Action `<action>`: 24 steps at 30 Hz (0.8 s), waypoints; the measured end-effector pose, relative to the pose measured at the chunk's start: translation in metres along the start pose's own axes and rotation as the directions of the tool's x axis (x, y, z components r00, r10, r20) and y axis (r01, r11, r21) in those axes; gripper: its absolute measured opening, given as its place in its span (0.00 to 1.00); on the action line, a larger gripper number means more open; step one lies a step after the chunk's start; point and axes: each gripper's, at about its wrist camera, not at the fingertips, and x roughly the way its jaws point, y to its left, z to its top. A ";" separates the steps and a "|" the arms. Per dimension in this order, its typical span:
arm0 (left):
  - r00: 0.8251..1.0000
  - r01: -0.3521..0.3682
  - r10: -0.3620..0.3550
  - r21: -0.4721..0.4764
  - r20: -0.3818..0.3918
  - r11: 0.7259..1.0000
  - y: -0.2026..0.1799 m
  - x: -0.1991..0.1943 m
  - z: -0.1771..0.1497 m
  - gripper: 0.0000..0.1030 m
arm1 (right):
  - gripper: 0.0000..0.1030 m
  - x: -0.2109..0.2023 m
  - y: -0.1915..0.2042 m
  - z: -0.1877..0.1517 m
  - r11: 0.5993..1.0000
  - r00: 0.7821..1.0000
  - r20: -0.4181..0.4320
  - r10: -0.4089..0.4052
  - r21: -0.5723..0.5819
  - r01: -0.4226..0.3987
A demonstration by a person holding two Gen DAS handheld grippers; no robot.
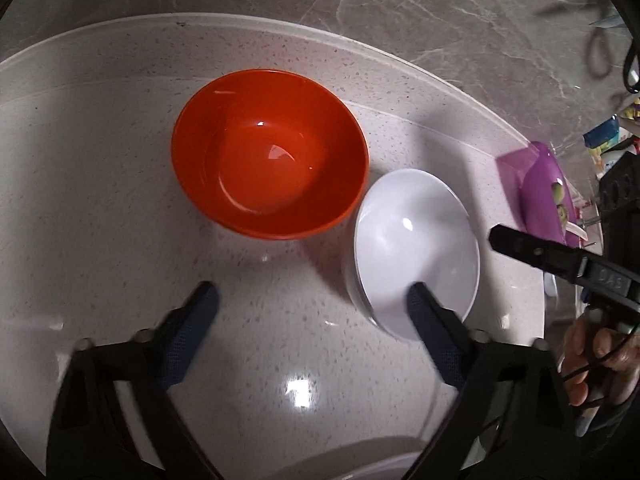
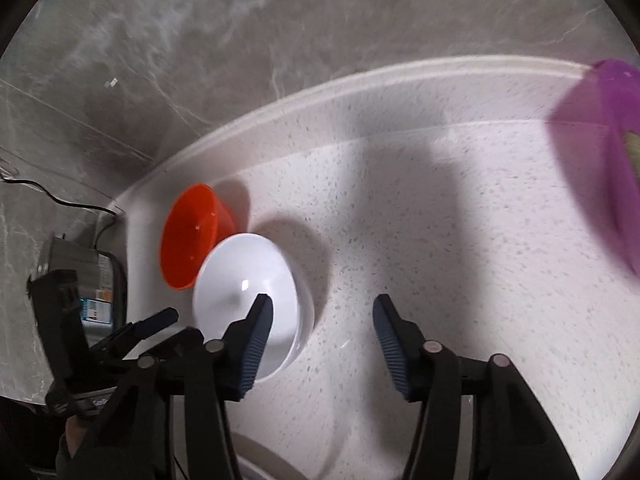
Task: Organize plates and bowls
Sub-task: 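Grasp the white bowl rim with the right tool while the left tool grasps it too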
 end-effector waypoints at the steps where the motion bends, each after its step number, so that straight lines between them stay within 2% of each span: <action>1: 1.000 0.009 -0.009 -0.003 -0.007 1.000 0.000 0.004 0.002 0.71 | 0.53 0.005 0.002 0.004 1.000 1.000 -0.007 0.004 0.001 -0.004; 2: 1.000 0.017 -0.017 -0.003 -0.013 1.000 -0.001 0.009 0.003 0.63 | 0.53 0.009 0.000 0.005 1.000 1.000 -0.015 0.012 0.003 -0.012; 8: 0.998 0.044 -0.043 0.009 -0.036 0.999 -0.004 0.027 0.007 0.61 | 0.53 0.024 -0.007 0.009 1.000 0.999 -0.045 0.028 0.005 -0.028; 11: 0.997 0.060 -0.059 0.012 -0.047 0.998 -0.008 0.036 0.011 0.48 | 0.53 0.028 -0.008 0.010 1.000 0.998 -0.065 0.025 0.001 -0.025; 14: 0.996 0.069 -0.068 0.020 -0.051 0.997 -0.013 0.044 0.018 0.44 | 0.52 0.035 -0.009 0.012 1.000 0.997 -0.075 0.026 0.001 -0.026; 15: 0.996 0.074 -0.073 0.024 -0.052 0.997 -0.012 0.044 0.019 0.38 | 0.47 0.035 -0.009 0.012 1.000 0.997 -0.078 0.030 -0.001 -0.030; 16: 0.995 0.080 -0.078 0.025 -0.055 0.997 -0.013 0.045 0.019 0.37 | 0.43 0.038 -0.008 0.012 0.999 0.996 -0.085 0.032 -0.008 -0.033; 22: 0.993 0.102 -0.100 0.033 -0.054 0.994 -0.020 0.048 0.022 0.26 | 0.33 0.047 -0.006 0.013 0.999 0.992 -0.116 0.045 -0.011 -0.046; 24: 0.993 0.109 -0.107 0.038 -0.051 0.993 -0.022 0.048 0.023 0.20 | 0.29 0.050 -0.002 0.014 0.999 0.991 -0.128 0.050 -0.012 -0.052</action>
